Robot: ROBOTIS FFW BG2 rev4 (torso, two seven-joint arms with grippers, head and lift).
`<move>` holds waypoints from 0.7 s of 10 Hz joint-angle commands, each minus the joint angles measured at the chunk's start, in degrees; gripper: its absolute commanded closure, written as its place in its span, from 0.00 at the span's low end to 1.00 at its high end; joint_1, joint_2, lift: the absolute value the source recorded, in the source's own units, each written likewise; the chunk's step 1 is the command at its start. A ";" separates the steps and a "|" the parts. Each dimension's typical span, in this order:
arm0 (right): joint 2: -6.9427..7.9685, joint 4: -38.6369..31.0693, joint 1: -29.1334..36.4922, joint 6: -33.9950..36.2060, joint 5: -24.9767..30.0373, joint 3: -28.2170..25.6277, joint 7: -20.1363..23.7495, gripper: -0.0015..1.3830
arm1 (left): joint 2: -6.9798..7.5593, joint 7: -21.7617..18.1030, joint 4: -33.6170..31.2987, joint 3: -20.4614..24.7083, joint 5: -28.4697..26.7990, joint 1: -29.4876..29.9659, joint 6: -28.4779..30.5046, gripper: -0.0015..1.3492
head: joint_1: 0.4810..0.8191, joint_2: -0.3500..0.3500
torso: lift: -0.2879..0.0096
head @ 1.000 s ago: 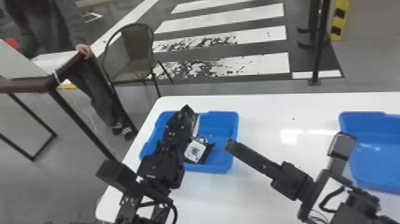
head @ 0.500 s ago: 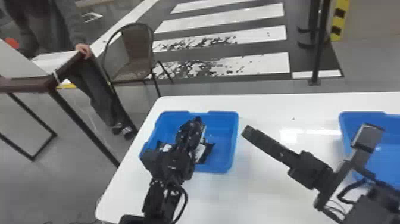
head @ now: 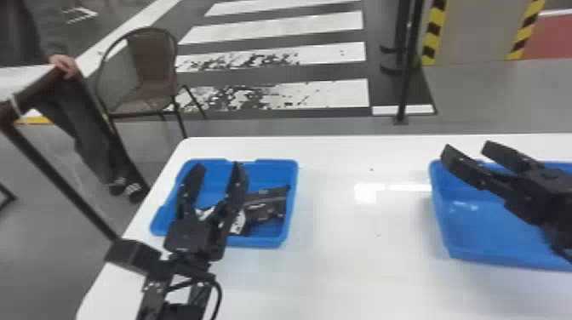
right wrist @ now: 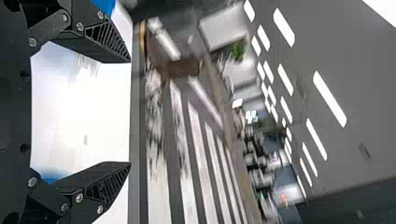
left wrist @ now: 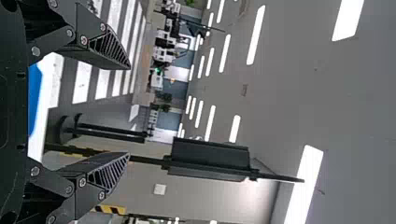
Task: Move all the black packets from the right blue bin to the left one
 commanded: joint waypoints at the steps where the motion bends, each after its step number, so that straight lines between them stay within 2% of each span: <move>1: 0.79 -2.42 0.26 5.89 11.01 -8.21 -1.07 0.20 | -0.78 -0.05 -6.32 -0.10 2.80 5.41 -0.31 0.32 | 0.63 0.69 | 0.50; 2: 0.70 -1.72 -0.45 10.81 13.07 -10.16 -2.21 0.20 | -1.13 -0.05 -8.72 0.02 4.17 8.09 -0.31 0.32 | 0.63 0.55 | 0.50; 4: 1.23 -6.78 -1.15 26.70 20.95 -10.04 -9.24 0.20 | -0.96 -0.22 -13.50 0.13 4.40 11.18 1.94 0.34 | 0.63 0.41 | 0.50; 5: 1.49 -4.95 -3.26 30.22 22.78 -9.70 -10.83 0.20 | -0.96 -0.22 -14.06 0.13 4.40 11.18 2.78 0.34 | 0.63 0.37 | 0.50; 7: 0.88 2.22 -9.02 35.42 24.15 -7.87 -11.79 0.20 | -1.05 -0.31 -14.06 -0.21 4.40 11.46 1.52 0.34 | 0.63 0.31 | 0.50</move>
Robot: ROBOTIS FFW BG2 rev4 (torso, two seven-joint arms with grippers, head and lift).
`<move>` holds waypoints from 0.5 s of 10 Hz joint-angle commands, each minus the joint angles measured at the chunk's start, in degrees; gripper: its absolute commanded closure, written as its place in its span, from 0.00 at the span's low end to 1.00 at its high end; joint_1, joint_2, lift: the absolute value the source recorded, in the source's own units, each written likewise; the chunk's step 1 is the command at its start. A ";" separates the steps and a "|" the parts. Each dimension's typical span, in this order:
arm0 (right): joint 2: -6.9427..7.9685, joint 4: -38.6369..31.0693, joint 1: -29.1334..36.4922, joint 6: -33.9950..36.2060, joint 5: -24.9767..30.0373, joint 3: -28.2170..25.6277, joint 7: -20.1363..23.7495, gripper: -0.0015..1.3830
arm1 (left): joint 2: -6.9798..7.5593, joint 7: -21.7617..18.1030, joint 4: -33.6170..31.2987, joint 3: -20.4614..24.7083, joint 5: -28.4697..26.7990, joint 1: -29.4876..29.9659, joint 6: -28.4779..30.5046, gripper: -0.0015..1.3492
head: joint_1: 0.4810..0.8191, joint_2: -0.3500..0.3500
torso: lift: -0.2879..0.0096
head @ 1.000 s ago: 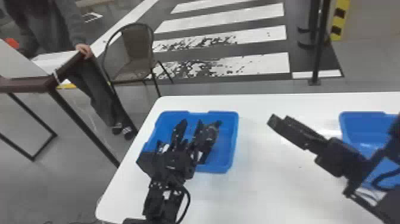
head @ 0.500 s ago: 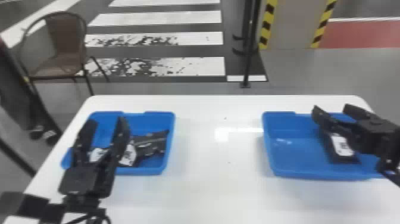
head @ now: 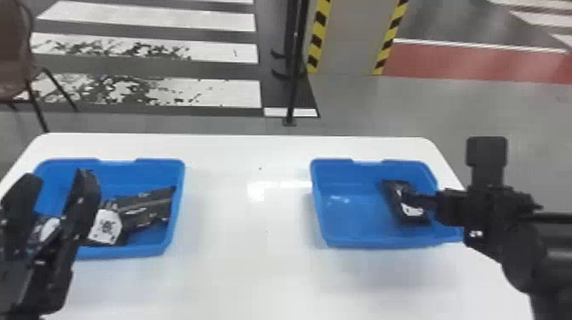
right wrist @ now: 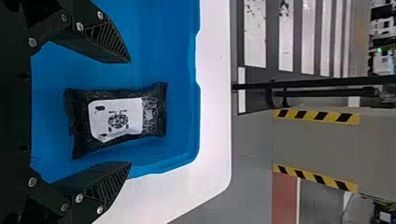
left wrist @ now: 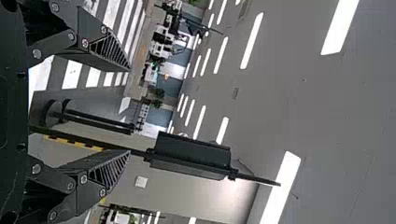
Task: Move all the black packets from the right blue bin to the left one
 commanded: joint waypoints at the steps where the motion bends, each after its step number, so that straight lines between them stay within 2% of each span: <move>1: -0.53 6.43 -4.08 1.76 0.26 1.09 -0.08 0.20 | -0.10 -0.01 -0.02 -0.14 0.05 0.14 -1.19 0.34 | 0.63 0.30 | 0.50; 5: -1.06 15.86 -8.01 1.76 -0.20 2.12 -0.08 0.20 | -0.19 -0.01 -0.02 -0.03 0.17 0.28 -1.61 0.34 | 0.63 0.30 | 0.50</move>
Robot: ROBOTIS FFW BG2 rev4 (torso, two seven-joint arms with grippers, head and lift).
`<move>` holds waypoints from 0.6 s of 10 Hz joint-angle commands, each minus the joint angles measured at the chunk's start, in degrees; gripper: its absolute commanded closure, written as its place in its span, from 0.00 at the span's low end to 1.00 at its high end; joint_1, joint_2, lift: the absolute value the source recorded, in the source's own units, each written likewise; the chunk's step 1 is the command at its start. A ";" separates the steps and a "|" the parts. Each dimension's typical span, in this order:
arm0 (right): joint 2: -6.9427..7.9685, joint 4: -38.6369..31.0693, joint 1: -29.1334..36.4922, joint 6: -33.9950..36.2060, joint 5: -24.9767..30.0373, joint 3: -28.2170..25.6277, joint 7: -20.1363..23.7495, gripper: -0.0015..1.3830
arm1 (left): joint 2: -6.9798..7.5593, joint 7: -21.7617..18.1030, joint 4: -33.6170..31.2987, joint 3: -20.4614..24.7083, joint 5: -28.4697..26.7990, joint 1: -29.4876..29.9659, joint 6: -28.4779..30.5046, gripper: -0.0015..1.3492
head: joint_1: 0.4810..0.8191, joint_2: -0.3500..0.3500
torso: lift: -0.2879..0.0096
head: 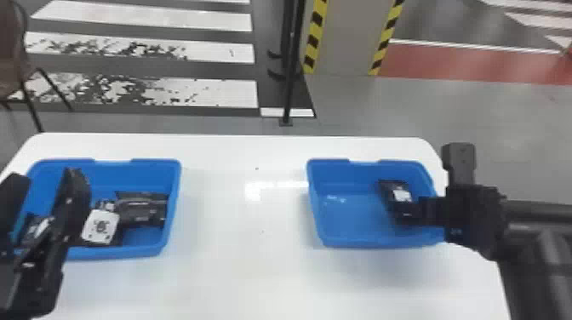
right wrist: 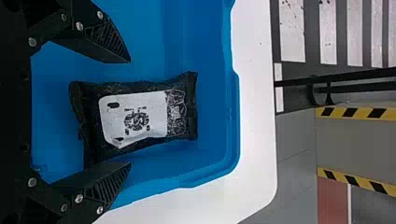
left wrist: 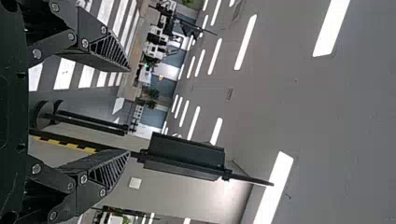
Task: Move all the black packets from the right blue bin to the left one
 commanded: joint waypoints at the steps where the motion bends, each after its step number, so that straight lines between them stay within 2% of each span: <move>1: -0.18 3.67 -1.61 -0.14 0.09 0.55 0.00 0.20 | 0.07 0.00 0.00 -0.17 -0.11 -0.14 0.08 0.34 | 0.63 0.30 | 0.50; 3: -0.35 6.76 -2.03 -2.54 -0.71 0.89 0.09 0.20 | 0.07 0.00 0.14 -0.28 -0.11 -0.14 0.36 0.34 | 0.63 0.29 | 0.50; 4: -0.35 6.76 -2.03 -2.54 -0.60 0.89 0.09 0.25 | 0.07 0.00 0.00 -0.17 -0.11 0.01 0.36 0.34 | 0.63 0.29 | 0.50; 6: -0.44 8.73 -2.17 -3.80 -1.06 0.55 0.09 0.67 | 0.07 0.00 0.14 -0.05 -0.11 0.15 0.36 0.34 | 0.63 0.29 | 0.50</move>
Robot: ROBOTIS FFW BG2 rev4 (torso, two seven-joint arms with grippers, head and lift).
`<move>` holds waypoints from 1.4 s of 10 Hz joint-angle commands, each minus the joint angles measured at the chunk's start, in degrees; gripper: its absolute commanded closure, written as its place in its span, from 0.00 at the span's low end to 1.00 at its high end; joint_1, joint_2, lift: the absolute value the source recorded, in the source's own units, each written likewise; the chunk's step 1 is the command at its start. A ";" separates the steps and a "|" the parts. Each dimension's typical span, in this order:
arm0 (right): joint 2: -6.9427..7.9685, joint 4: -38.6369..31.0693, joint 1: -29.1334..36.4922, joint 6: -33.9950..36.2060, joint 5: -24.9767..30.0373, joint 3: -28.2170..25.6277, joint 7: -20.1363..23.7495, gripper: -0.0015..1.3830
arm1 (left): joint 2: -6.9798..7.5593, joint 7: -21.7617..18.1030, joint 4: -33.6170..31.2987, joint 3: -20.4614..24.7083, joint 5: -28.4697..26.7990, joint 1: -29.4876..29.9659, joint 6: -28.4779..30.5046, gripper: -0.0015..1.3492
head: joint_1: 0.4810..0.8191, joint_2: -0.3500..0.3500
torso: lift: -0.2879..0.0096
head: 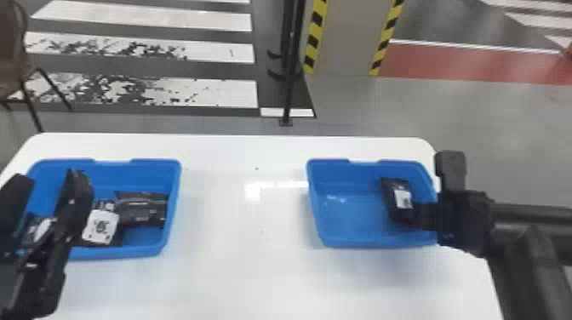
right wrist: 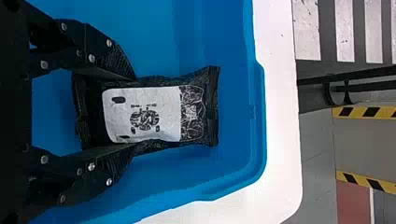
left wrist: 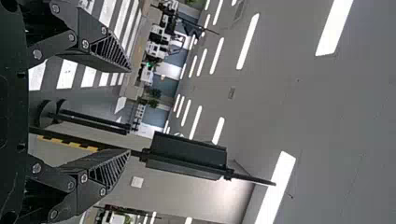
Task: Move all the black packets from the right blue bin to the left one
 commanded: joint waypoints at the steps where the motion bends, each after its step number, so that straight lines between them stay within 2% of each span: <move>1: 0.04 0.23 0.89 -2.15 -0.98 -0.22 0.00 0.77 | 0.00 -0.09 0.04 0.08 0.11 0.11 0.00 0.34 | 0.63 0.29 | 0.50; 2: 0.04 0.23 1.45 -4.68 -1.55 -0.22 0.00 0.79 | 0.00 -0.18 0.04 0.08 0.11 -0.03 0.00 0.34 | 0.63 0.29 | 0.50; 4: 0.12 -1.04 5.11 -14.24 -5.55 -0.22 1.94 0.79 | 0.08 -0.62 -0.10 -0.26 0.34 -0.17 0.00 0.34 | 0.63 0.31 | 0.50; 6: 0.91 -7.37 10.87 -22.82 -12.40 -0.22 3.52 0.79 | 0.08 -0.62 -0.10 -0.26 0.91 -0.17 -0.99 0.35 | 0.63 0.35 | 0.50; 8: 2.06 -14.68 14.67 -29.43 -16.74 1.27 6.77 0.79 | 0.00 -0.62 0.04 -0.72 1.60 -0.17 -1.27 0.36 | 0.63 0.42 | 0.50; 9: 1.79 -17.35 15.93 -31.40 -20.74 4.92 7.83 0.79 | 0.08 -0.62 -0.10 -1.06 1.83 -0.17 -0.42 0.36 | 0.63 0.45 | 0.50; 11: 0.30 -20.30 15.65 -32.81 -27.83 14.41 9.23 0.79 | 0.35 -1.58 -0.10 -1.97 2.97 -0.74 1.97 0.36 | 0.63 0.61 | 0.50; 13: -0.32 -20.16 14.25 -33.09 -30.91 20.81 9.85 0.79 | 0.87 -5.54 -0.24 -3.12 6.51 -2.42 8.01 0.36 | 0.63 0.74 | 0.50; 14: -0.84 -19.74 13.83 -33.23 -32.28 23.09 9.93 0.79 | 0.96 -7.03 -1.37 -2.55 7.08 -3.27 13.22 0.36 | 0.63 0.78 | 0.50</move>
